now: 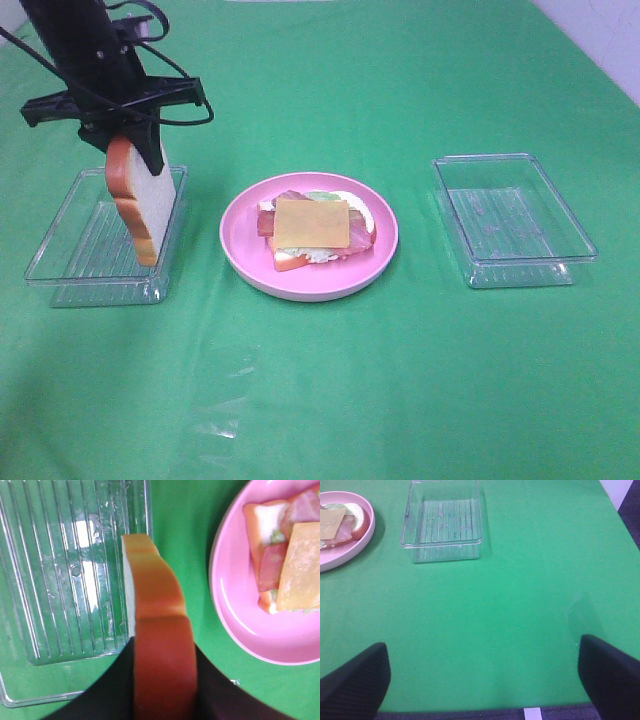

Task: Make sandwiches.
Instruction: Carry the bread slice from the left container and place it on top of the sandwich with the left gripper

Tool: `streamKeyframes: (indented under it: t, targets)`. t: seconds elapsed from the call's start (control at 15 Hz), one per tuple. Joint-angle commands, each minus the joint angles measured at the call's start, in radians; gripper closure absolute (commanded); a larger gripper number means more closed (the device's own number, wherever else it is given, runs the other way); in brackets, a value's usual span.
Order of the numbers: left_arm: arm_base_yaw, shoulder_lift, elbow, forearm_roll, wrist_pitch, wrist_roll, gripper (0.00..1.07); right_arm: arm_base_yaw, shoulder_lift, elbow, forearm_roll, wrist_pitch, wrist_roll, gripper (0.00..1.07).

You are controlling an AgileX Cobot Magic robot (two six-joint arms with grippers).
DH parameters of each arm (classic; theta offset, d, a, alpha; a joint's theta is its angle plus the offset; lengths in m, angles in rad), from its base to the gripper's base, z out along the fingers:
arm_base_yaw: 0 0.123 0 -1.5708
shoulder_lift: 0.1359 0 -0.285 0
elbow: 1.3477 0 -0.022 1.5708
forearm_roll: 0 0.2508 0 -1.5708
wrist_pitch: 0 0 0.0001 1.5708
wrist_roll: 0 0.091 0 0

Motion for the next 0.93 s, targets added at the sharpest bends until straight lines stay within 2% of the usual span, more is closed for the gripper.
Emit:
streamKeyframes:
  t: [0.07,0.33,0.47,0.6,0.67,0.8,0.93]
  targets:
    - [-0.004,-0.076,0.006,0.008,0.1,-0.005,0.98,-0.004,-0.032,0.004,0.0,-0.004,-0.008,0.1]
    - [-0.004,-0.137,0.004,0.005,0.077,-0.002,0.98,-0.004,-0.032,0.004,0.0,-0.004,-0.008,0.1]
    - [-0.004,-0.135,0.004,-0.051,0.045,0.01,0.98,-0.004,-0.032,0.004,0.0,-0.004,-0.008,0.1]
    - [-0.004,-0.126,0.005,-0.159,-0.009,0.033,0.98,-0.004,-0.032,0.004,0.0,-0.004,-0.008,0.1]
    - [-0.004,-0.126,0.005,-0.253,-0.064,0.068,0.98,-0.004,-0.032,0.004,0.0,-0.004,-0.008,0.1]
    - [-0.004,-0.124,0.005,-0.377,-0.135,0.116,0.98,-0.004,-0.032,0.004,0.0,-0.004,-0.008,0.1]
    - [-0.004,-0.115,0.005,-0.463,-0.165,0.16,0.98,-0.004,-0.032,0.004,0.0,-0.004,-0.008,0.1]
